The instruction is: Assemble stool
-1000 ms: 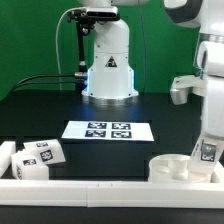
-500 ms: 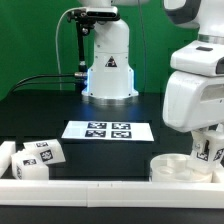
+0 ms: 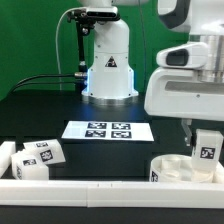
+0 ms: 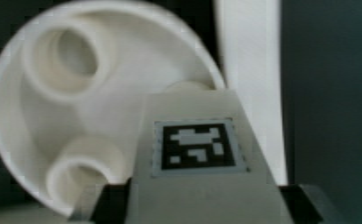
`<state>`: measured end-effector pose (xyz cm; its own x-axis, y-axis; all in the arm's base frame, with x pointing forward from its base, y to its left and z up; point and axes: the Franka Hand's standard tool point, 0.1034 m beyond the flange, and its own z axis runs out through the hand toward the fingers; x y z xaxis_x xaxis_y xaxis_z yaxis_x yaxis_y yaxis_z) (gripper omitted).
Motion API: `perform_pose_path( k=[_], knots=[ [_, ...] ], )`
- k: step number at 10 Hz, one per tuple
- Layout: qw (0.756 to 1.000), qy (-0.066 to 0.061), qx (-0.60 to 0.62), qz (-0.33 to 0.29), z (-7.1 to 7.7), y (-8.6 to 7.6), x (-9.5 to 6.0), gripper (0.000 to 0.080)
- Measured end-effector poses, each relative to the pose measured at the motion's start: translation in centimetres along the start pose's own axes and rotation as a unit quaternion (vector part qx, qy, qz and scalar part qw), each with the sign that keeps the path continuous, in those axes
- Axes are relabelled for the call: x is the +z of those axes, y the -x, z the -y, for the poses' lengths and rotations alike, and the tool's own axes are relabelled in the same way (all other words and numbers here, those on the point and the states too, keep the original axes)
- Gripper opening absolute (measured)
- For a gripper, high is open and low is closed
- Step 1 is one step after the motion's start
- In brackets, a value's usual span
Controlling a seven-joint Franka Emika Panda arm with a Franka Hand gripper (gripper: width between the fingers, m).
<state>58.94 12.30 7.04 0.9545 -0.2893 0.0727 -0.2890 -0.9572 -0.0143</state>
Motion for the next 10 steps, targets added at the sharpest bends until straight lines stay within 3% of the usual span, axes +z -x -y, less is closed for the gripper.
perform_pose_path(
  k=[4, 6, 10],
  knots=[
    [0.992, -0.009, 0.129, 0.007, -0.23, -0.1, 0.02, 0.0334],
    [0.947, -0.014, 0.319, 0.034, -0.22, -0.08, -0.21, 0.0334],
    [0.888, -0.017, 0.456, 0.047, -0.21, 0.05, 0.02, 0.0334]
  ],
)
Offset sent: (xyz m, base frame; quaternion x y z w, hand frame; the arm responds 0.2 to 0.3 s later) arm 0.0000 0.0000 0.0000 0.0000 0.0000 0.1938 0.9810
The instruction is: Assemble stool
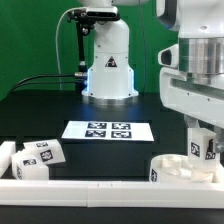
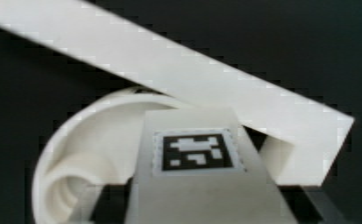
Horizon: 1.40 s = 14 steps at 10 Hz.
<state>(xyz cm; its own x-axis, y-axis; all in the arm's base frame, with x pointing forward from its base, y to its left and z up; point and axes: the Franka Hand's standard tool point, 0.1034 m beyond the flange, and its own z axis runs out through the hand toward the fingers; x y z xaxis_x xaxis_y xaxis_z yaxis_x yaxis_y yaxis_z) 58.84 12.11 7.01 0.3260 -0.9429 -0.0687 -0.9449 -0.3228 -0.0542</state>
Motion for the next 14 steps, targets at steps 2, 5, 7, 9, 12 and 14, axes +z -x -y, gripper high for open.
perform_pose_path(
  k=[2, 5, 7, 9, 12, 14],
  knots=[
    [0.998, -0.002, 0.064, 0.008, 0.0, 0.0, 0.0, 0.0334],
    [0.956, -0.014, 0.291, 0.036, 0.0, -0.3, 0.1, 0.0334],
    [0.926, -0.021, 0.374, 0.048, 0.0, -0.4, 0.1, 0.0334],
    [0.934, -0.021, 0.353, 0.048, 0.0, -0.2, 0.2, 0.0525],
    [0.957, -0.021, 0.286, 0.052, 0.1, 0.2, -0.6, 0.0643],
    [0.987, -0.021, 0.144, 0.065, 0.3, 0.9, -3.9, 0.0643]
  ],
)
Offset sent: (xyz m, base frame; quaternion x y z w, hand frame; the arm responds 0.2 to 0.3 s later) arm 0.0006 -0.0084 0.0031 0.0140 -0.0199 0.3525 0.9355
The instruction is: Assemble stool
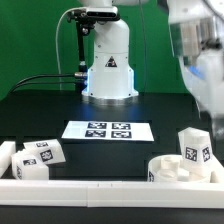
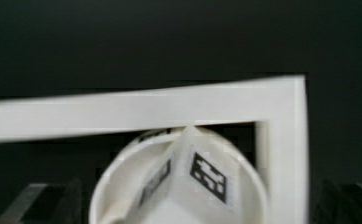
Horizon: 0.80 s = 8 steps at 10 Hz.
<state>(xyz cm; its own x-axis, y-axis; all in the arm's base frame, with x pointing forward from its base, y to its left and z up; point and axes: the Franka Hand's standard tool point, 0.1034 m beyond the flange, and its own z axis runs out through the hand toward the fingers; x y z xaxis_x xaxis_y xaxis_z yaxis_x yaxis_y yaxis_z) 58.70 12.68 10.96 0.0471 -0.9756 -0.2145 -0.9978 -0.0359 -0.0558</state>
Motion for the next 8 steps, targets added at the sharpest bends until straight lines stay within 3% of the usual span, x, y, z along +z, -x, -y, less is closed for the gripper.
perform_pose_path(
  k=[1, 4, 6, 8],
  knots=[
    [0.999, -0.005, -0.05, 0.001, 0.17, -0.17, -0.36, 0.0649],
    [0.989, -0.002, -0.15, 0.0, 0.05, -0.18, -0.11, 0.0649],
    [0.961, 0.004, -0.275, -0.002, 0.3, 0.02, -0.47, 0.0649],
    [0.912, 0.008, -0.409, -0.006, 0.55, 0.18, -0.71, 0.0649]
  ],
)
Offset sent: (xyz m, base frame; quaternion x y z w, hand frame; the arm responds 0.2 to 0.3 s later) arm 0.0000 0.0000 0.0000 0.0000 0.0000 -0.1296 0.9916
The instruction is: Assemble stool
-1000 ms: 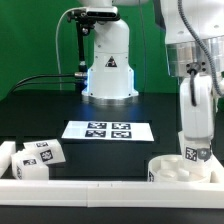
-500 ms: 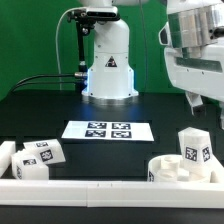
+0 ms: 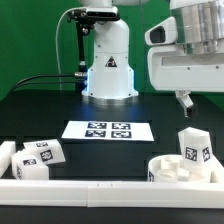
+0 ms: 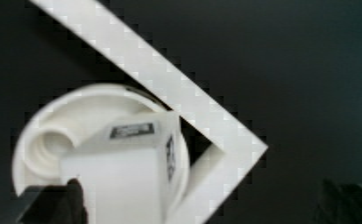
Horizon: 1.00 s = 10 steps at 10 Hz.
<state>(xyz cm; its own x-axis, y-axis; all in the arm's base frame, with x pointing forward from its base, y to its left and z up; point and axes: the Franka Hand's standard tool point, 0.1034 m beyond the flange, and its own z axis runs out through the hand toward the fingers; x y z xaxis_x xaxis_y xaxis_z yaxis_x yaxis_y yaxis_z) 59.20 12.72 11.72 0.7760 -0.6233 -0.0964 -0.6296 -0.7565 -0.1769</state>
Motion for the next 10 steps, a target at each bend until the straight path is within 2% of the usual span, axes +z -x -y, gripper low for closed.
perform_pose_path(
  k=[1, 2, 5, 6, 7, 8, 10],
  knots=[
    [0.996, -0.003, -0.085, -0.011, -0.1, -0.3, 0.1, 0.0649],
    [0.996, -0.003, -0.091, -0.013, -0.3, -0.3, 0.2, 0.0649],
    [0.976, 0.004, -0.218, -0.015, -0.5, -0.5, 0.3, 0.0649],
    [0.943, 0.029, -0.331, -0.019, -0.6, -0.5, 0.6, 0.0649],
    [0.905, 0.044, -0.423, -0.01, -0.7, -0.5, 0.9, 0.0649],
    [0.867, 0.052, -0.495, 0.001, -0.9, -0.6, 1.0, 0.0649],
    [0.827, 0.059, -0.559, 0.006, -0.9, -0.6, 1.1, 0.0649]
  ],
)
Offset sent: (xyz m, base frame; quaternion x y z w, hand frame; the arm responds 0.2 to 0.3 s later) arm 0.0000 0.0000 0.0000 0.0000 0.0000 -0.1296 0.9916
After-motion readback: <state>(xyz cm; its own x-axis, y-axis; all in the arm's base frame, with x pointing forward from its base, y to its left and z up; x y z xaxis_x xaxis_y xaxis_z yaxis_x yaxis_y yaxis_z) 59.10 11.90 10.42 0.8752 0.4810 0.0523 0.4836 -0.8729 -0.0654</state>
